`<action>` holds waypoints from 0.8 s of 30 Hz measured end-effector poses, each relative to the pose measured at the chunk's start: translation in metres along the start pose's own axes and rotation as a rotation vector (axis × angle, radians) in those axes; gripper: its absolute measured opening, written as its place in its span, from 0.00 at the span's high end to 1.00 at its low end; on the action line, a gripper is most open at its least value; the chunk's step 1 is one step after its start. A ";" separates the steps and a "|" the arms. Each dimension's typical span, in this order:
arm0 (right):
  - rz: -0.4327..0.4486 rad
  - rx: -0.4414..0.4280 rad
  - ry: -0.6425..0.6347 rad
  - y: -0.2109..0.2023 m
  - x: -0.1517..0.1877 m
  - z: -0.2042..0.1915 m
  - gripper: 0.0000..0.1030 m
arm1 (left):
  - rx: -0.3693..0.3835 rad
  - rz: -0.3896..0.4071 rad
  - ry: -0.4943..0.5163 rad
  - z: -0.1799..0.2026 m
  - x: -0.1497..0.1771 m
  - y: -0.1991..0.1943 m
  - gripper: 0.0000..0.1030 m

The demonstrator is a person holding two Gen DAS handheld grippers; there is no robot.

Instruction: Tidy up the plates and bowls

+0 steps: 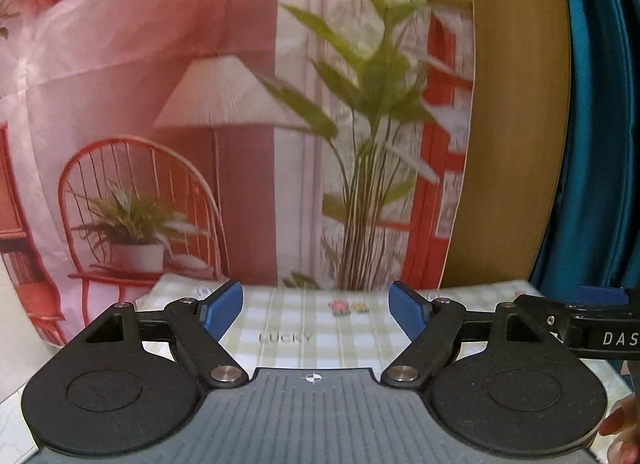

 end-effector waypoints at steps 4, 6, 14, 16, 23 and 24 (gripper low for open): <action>0.051 0.008 -0.012 -0.017 -0.018 -0.002 0.00 | 0.005 0.031 0.004 0.003 -0.015 -0.016 0.20; 0.067 0.008 -0.018 -0.023 -0.025 -0.003 0.00 | 0.013 0.040 0.009 0.005 -0.019 -0.023 0.20; 0.121 0.017 -0.031 -0.047 -0.046 -0.007 0.00 | 0.035 0.070 0.006 0.008 -0.031 -0.044 0.20; 0.131 0.018 -0.032 -0.051 -0.049 -0.008 0.00 | 0.039 0.076 0.001 0.007 -0.032 -0.049 0.20; 0.158 0.023 -0.038 -0.066 -0.057 -0.010 0.00 | 0.046 0.101 0.003 0.010 -0.036 -0.061 0.20; 0.161 0.026 -0.038 -0.067 -0.058 -0.009 0.00 | 0.049 0.102 0.002 0.010 -0.037 -0.063 0.20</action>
Point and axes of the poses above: each gripper's, at about its wrist camera, not at the fingertips, and y roughly the way its jaws point, z to its right, x to its underside, the point moved 9 cm from there along y, roughly the way its jaws point, and after that the axes turned 15 degrees about -y, right-handed, at the moved point
